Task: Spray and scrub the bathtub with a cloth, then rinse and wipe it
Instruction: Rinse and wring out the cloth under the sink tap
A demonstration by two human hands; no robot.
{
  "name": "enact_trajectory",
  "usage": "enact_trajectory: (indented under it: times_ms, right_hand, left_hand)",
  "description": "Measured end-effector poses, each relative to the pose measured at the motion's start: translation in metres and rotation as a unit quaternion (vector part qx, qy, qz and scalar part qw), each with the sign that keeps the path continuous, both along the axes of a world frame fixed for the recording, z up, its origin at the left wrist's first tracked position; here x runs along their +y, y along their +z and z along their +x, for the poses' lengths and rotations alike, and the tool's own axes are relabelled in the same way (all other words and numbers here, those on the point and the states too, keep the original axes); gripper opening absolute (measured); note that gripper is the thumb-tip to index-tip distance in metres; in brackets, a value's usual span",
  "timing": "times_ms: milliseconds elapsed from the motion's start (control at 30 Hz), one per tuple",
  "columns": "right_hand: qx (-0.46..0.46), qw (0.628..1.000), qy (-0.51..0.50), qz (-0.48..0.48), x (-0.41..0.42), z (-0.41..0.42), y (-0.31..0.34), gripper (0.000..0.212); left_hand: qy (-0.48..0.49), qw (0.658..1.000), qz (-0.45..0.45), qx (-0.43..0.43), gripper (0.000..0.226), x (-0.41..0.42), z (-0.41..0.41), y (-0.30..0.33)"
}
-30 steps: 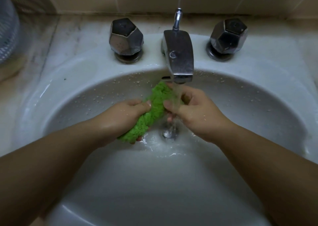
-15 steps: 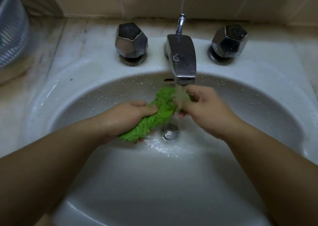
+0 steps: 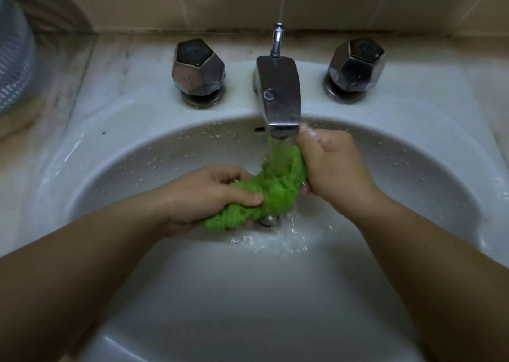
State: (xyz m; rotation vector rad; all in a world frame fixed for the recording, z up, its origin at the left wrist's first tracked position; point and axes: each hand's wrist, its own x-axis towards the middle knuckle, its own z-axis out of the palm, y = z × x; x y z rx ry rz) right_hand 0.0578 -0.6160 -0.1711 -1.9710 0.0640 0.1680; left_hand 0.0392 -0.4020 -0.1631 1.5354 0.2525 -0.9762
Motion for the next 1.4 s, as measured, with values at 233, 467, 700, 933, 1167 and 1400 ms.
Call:
enact_trajectory:
  times_ms: [233, 467, 700, 933, 1167, 1400]
  right_hand:
    - [0.102, 0.981, 0.053, 0.157, 0.029, -0.017, -0.005, 0.013]
    - [0.123, 0.966, 0.011, 0.229, 0.054, -0.021, -0.001, 0.007]
    - [0.125, 0.988, 0.025, 0.082, 0.069, -0.031, -0.004, 0.058]
    - [0.213, 0.966, 0.014, 0.145, 0.069, -0.025, -0.007, 0.066]
    - [0.169, 0.969, 0.065, 0.165, 0.041, -0.025, -0.016, 0.072]
    - [0.035, 0.992, 0.000, 0.118, 0.052, -0.028, -0.014, 0.028]
  left_hand:
    - [-0.066, 0.997, 0.020, 0.026, 0.019, 0.004, -0.001, 0.005]
    - [-0.117, 0.992, 0.030, 0.039, 0.008, 0.001, -0.003, 0.002]
    - [-0.254, 0.963, 0.062, 0.064, 0.008, 0.005, -0.009, 0.001]
    - [-0.256, 0.961, 0.077, 0.066, 0.010, 0.003, -0.008, -0.002]
    - [-0.116, 0.991, 0.052, 0.041, 0.015, 0.006, 0.000, -0.001]
    - [-0.009, 0.998, -0.005, 0.056, 0.031, 0.012, 0.008, 0.002]
